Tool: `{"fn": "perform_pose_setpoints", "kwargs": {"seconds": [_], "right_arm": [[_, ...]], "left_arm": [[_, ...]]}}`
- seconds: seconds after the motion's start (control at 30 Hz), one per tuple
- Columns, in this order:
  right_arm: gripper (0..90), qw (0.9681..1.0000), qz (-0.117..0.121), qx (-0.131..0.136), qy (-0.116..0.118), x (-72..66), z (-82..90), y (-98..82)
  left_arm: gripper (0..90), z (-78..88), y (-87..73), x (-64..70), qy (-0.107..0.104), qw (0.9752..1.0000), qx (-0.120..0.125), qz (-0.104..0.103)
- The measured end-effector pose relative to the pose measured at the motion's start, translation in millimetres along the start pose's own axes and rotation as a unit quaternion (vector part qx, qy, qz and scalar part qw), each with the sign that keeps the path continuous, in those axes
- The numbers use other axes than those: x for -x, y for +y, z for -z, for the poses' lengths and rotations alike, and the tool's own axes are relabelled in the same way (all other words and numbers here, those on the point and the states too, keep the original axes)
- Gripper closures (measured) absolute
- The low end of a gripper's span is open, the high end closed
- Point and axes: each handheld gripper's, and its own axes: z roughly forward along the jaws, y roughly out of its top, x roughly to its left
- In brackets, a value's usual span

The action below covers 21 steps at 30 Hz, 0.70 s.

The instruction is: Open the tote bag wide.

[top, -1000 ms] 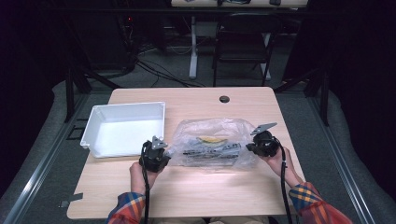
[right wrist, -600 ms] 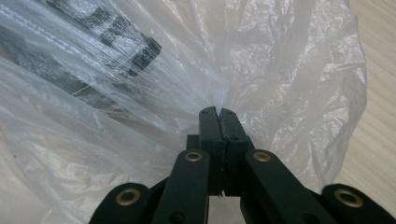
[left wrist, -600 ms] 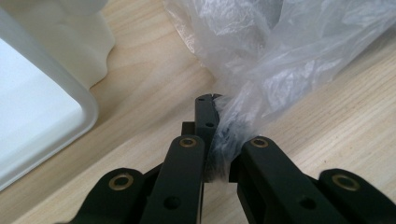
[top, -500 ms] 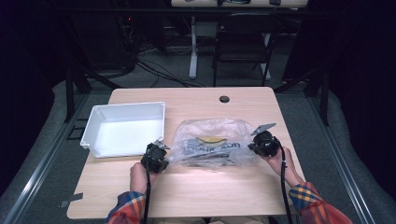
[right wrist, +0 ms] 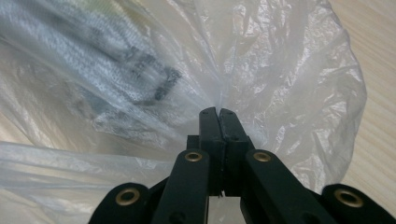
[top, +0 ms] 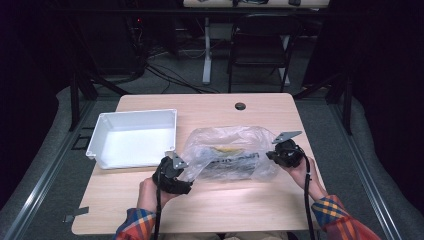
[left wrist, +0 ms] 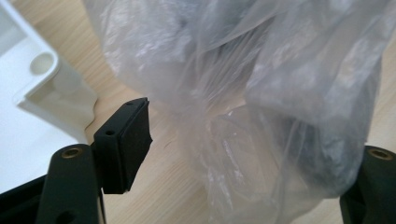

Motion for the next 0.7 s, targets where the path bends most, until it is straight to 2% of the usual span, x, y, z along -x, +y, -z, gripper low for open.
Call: {"fn": "perform_pose_setpoints", "kwargs": {"seconds": [0.1,0.17,0.23,0.33,0.37,0.43,0.47,0.53,0.57,0.7], "right_arm": [[90.0,1.0,0.002,0.004,0.001,-1.4,1.0,0.9],[90.0,1.0,0.002,0.007,0.001,-1.6,1.4,1.2],[90.0,0.9999,0.0,0.01,0.004,-1.2,2.1,1.7],[90.0,0.9998,-0.003,0.017,0.008,0.0,3.5,2.7],[90.0,0.9997,-0.007,0.02,0.011,0.4,3.9,3.2],[90.0,0.9996,-0.009,0.022,0.017,1.8,2.7,4.3],[90.0,0.9995,-0.012,0.024,0.017,1.9,1.5,4.8],[90.0,0.9995,-0.016,0.021,0.018,1.9,-0.7,5.8],[90.0,0.9995,-0.014,0.02,0.02,2.6,-1.9,6.3],[89.6,0.9993,-0.026,0.019,0.019,6.5,-8.5,5.5]], "left_arm": [[25.0,5.1,2.3,2.9,-0.002,0.9998,0.021,-0.003],[24.3,9.2,3.7,5.0,0.008,0.9991,0.041,-0.003],[25.7,13.9,6.2,5.9,0.008,0.9984,0.056,-0.005],[41.0,18.9,9.4,4.1,0.013,0.9955,0.094,0.001],[48.1,18.7,11.2,2.6,0.022,0.9945,0.102,0.007],[58.5,15.0,14.7,-4.9,0.019,0.9933,0.112,0.025],[62.6,11.9,16.2,-9.2,0.022,0.9929,0.111,0.038],[71.4,2.8,16.9,-19.9,0.007,0.9919,0.109,0.065],[75.3,-2.8,16.4,-24.2,0.01,0.9911,0.104,0.082],[81.2,-28.7,14.6,-38.0,0.021,0.9911,0.062,0.116]]}}
